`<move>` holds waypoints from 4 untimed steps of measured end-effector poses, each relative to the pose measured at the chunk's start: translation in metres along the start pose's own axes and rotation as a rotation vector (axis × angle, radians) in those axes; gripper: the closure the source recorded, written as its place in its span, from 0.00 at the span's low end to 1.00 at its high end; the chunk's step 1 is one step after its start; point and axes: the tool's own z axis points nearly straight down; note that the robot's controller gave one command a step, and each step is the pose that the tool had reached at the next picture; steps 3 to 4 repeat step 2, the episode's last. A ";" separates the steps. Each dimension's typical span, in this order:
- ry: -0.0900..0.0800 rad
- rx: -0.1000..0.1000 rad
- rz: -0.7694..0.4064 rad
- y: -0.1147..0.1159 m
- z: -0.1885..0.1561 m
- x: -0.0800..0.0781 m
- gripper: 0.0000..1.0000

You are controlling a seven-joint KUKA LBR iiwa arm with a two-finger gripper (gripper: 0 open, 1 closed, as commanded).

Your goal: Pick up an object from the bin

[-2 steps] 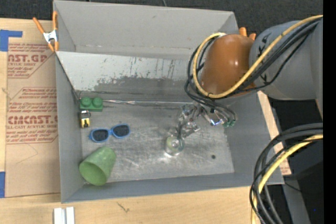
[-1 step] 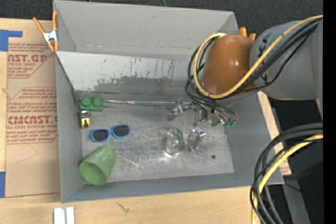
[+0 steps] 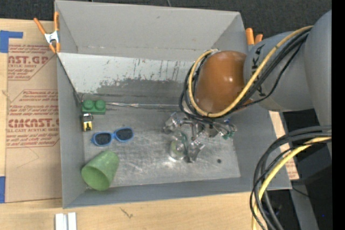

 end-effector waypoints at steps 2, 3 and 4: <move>0.006 -0.003 -0.054 -0.006 -0.150 0.030 1.00; 0.006 -0.003 -0.054 -0.006 -0.150 0.030 1.00; 0.006 -0.003 -0.054 -0.006 -0.150 0.030 1.00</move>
Offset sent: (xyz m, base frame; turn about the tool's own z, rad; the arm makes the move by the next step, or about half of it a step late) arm 0.0000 0.0000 0.0000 0.0000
